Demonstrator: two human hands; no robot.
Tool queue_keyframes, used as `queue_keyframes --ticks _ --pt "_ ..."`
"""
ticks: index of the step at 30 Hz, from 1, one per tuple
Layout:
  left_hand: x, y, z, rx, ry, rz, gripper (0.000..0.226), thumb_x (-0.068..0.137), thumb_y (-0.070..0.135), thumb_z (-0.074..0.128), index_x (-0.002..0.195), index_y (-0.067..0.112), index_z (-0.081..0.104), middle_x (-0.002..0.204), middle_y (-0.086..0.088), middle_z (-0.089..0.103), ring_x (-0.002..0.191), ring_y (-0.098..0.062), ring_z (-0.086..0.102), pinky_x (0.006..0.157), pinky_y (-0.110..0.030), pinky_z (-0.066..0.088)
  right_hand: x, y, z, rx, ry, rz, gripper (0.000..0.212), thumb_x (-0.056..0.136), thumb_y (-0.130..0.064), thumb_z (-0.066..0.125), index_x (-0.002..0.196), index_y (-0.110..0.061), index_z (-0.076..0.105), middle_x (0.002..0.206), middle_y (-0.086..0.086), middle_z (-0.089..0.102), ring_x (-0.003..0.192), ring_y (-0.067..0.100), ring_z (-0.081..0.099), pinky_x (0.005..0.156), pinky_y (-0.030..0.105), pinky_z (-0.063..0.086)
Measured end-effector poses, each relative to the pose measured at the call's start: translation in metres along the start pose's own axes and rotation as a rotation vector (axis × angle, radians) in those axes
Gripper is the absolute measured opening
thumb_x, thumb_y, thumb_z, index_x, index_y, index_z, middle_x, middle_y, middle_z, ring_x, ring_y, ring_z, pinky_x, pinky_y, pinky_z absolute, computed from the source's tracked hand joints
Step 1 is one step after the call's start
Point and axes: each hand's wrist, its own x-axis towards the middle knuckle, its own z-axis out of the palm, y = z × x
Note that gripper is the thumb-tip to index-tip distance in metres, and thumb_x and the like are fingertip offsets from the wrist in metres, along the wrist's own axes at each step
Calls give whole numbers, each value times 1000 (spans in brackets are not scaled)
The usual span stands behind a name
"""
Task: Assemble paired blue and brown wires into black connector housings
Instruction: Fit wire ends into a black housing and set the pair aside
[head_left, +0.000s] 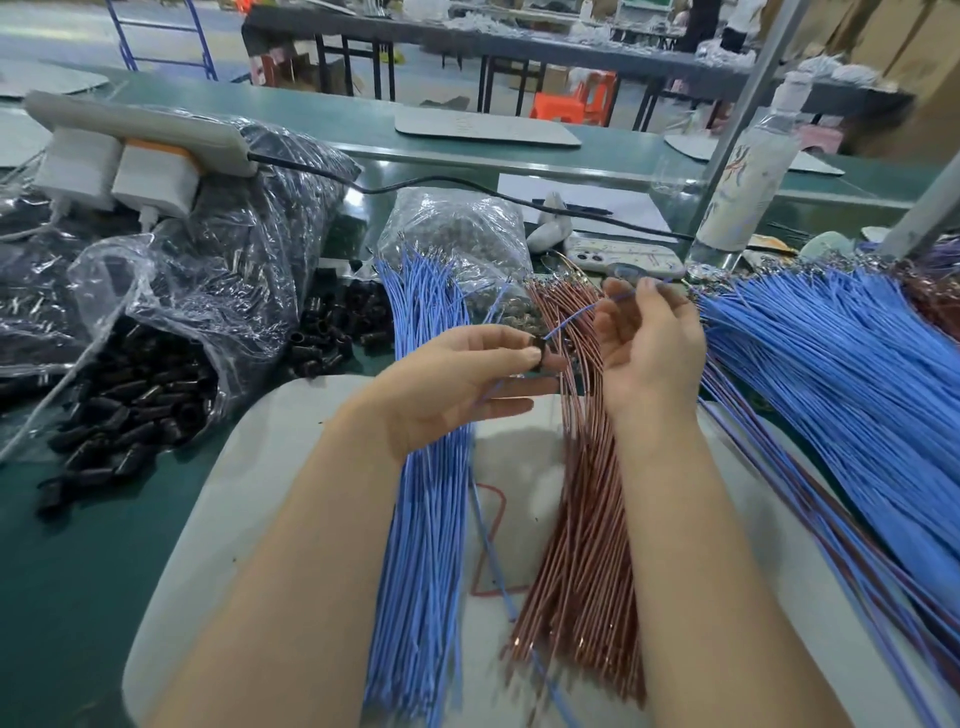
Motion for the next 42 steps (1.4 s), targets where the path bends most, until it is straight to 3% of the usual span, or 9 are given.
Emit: queue_keyframes --ticks 4,7,13,15,19,26,30,33,42 --pt "2 0 -3 -35 129 34 4 93 8 54 95 9 58 91 -1 74 74 -7 68 67 -18 55 2 -4 -8 157 74 -20 13 98 -2 45 88 -11 49 61 3 67 53 10 63 51 19 52" --pt "4 0 -6 -74 226 100 7 92 5 54 90 8 60 80 0 73 71 -6 68 67 -16 55 3 -6 -9 190 69 -10 9 97 -4 48 91 -9 52 75 8 67 56 11 64 54 20 54" --pt "8 -3 -3 -82 272 156 7 91 1 55 94 6 60 82 -1 71 75 -6 68 73 -15 55 -7 17 4 -471 -309 124 14 92 0 56 82 -10 59 72 6 63 53 5 62 57 16 53" --pt "8 -3 -2 -71 287 165 8 91 1 56 92 8 60 84 -2 70 75 -7 68 73 -16 55 -9 22 5 -593 -361 86 15 92 -1 57 81 -10 60 68 3 64 53 5 63 56 16 52" --pt "8 -3 -3 85 384 217 12 90 1 58 86 13 59 77 3 72 74 -8 67 83 -25 54 -1 17 2 -585 -207 -101 20 93 -3 56 76 -14 58 66 0 61 50 -1 57 55 15 50" --pt "8 -6 -2 220 448 250 12 89 6 62 87 18 61 84 2 72 80 -11 67 92 -35 53 -1 15 2 -491 -120 -157 21 93 -2 56 78 -16 57 67 1 60 53 1 57 55 15 51" --pt "9 -7 -4 472 549 322 20 87 12 66 81 31 60 86 10 65 76 -8 61 83 -27 51 -2 12 2 -443 -97 -181 18 92 -4 58 78 -14 57 68 1 61 53 1 58 55 15 52" --pt "10 -8 -3 569 563 379 26 85 3 64 82 29 59 83 11 63 82 -13 63 86 -27 52 -4 12 4 -467 -121 -203 18 93 -6 58 78 -14 58 67 0 62 53 1 58 55 15 51" --pt "10 -8 -4 554 585 409 26 86 -4 57 91 20 62 91 6 67 92 -9 66 88 -20 51 -11 12 8 -573 -206 -353 21 94 -11 57 74 -19 58 57 -11 65 58 1 60 59 18 51"
